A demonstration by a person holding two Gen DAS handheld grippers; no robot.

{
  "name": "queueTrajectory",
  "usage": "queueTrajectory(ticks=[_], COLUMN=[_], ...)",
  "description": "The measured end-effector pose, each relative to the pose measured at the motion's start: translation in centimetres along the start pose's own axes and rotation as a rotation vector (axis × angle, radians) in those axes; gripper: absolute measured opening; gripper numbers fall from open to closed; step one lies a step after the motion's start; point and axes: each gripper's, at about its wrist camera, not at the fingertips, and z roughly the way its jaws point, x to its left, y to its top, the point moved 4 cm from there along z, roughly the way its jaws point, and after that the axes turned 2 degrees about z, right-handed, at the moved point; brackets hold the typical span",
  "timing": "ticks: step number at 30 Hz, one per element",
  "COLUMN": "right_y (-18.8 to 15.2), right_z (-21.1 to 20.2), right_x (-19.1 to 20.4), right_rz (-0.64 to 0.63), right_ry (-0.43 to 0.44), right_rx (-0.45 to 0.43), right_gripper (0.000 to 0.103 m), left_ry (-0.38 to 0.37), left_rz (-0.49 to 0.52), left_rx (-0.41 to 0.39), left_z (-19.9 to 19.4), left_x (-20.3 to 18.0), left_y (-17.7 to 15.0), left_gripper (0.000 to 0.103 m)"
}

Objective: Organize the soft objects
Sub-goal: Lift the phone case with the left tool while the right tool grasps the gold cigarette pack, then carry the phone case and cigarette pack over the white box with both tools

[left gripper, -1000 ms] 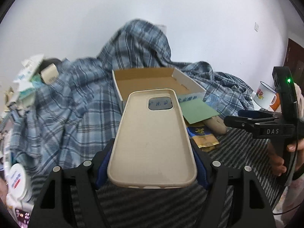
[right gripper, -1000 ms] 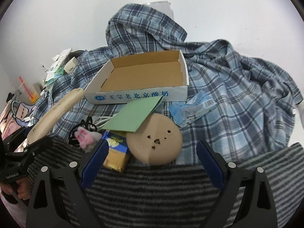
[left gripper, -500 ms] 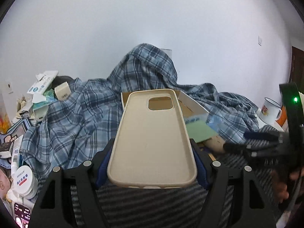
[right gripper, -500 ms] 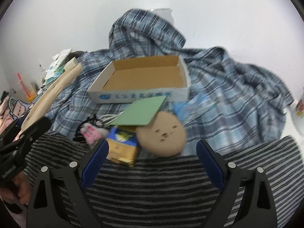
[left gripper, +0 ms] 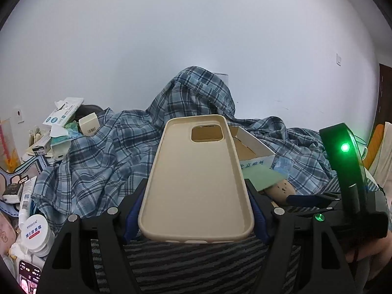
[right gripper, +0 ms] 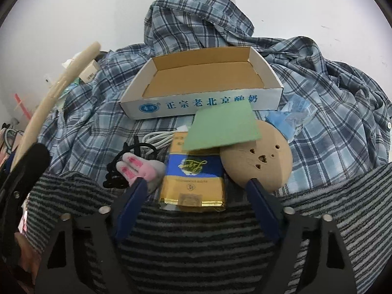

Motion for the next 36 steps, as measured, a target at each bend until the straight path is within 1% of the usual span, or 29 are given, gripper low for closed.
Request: queueTrajectory(ticks=[1, 2, 3, 6, 8, 11, 12, 13, 15, 18, 21, 22, 25, 27, 30, 34, 36], right_y=[-0.1, -0.2, -0.3, -0.8, -0.9, -0.6, -0.5, -0.5, -0.5, -0.6, -0.9, -1.0, -1.2, -1.2, -1.3, -0.9, -1.1], right_z=[0.1, 0.1, 0.1, 0.0, 0.5, 1.2, 1.5, 1.8, 1.6, 0.3, -1.7, -2.7, -5.5, -6.7, -7.3, -7.0, -7.3], right_x=[0.0, -0.1, -0.1, 0.3, 0.6, 0.6, 0.6, 0.6, 0.6, 0.9, 1.5, 1.5, 0.7, 0.3, -0.2, -0.5, -0.4], right_rz=[0.005, 0.012, 0.024, 0.008, -0.013, -0.009, -0.014, -0.021, -0.023, -0.06, -0.147, -0.16, -0.125, -0.1, -0.077, -0.058, -0.062], right_ry=[-0.007, -0.002, 0.015, 0.026, 0.015, 0.016, 0.017, 0.014, 0.005, 0.01, -0.029, -0.039, -0.012, -0.017, 0.0, 0.009, 0.007], right_rx=[0.008, 0.016, 0.025, 0.029, 0.037, 0.043, 0.047, 0.057, 0.043, -0.019, -0.121, -0.171, -0.322, -0.392, -0.424, -0.408, -0.417], right_gripper=[0.073, 0.066, 0.062, 0.062, 0.062, 0.062, 0.061, 0.057, 0.051, 0.05, 0.049, 0.049, 0.049, 0.05, 0.05, 0.05, 0.05], left_ry=[0.005, 0.008, 0.015, 0.023, 0.021, 0.017, 0.017, 0.016, 0.016, 0.012, 0.011, 0.011, 0.014, 0.017, 0.025, 0.039, 0.048], left_rz=[-0.001, -0.002, -0.002, -0.002, -0.002, -0.005, -0.005, -0.007, -0.008, -0.014, -0.017, -0.018, -0.02, -0.02, -0.015, -0.006, 0.007], left_rx=[-0.003, -0.005, -0.01, -0.019, -0.016, -0.016, -0.015, -0.016, -0.009, -0.006, -0.01, -0.01, -0.021, -0.029, -0.028, -0.038, -0.038], left_z=[-0.1, -0.1, -0.3, -0.4, -0.4, -0.6, -0.5, -0.5, -0.4, -0.4, -0.4, -0.3, -0.6, -0.7, -0.7, -1.0, -1.0], left_x=[0.0, 0.0, 0.1, 0.0, 0.0, 0.1, 0.1, 0.1, 0.1, 0.2, 0.2, 0.2, 0.2, 0.2, 0.1, 0.0, -0.3], left_y=[0.0, -0.1, -0.1, -0.1, -0.1, -0.2, -0.1, -0.1, -0.2, -0.2, -0.1, -0.1, -0.1, -0.1, -0.1, 0.0, 0.0], left_gripper=[0.075, 0.075, 0.075, 0.075, 0.075, 0.075, 0.075, 0.075, 0.075, 0.075, 0.075, 0.075, 0.075, 0.075, 0.075, 0.075, 0.075])
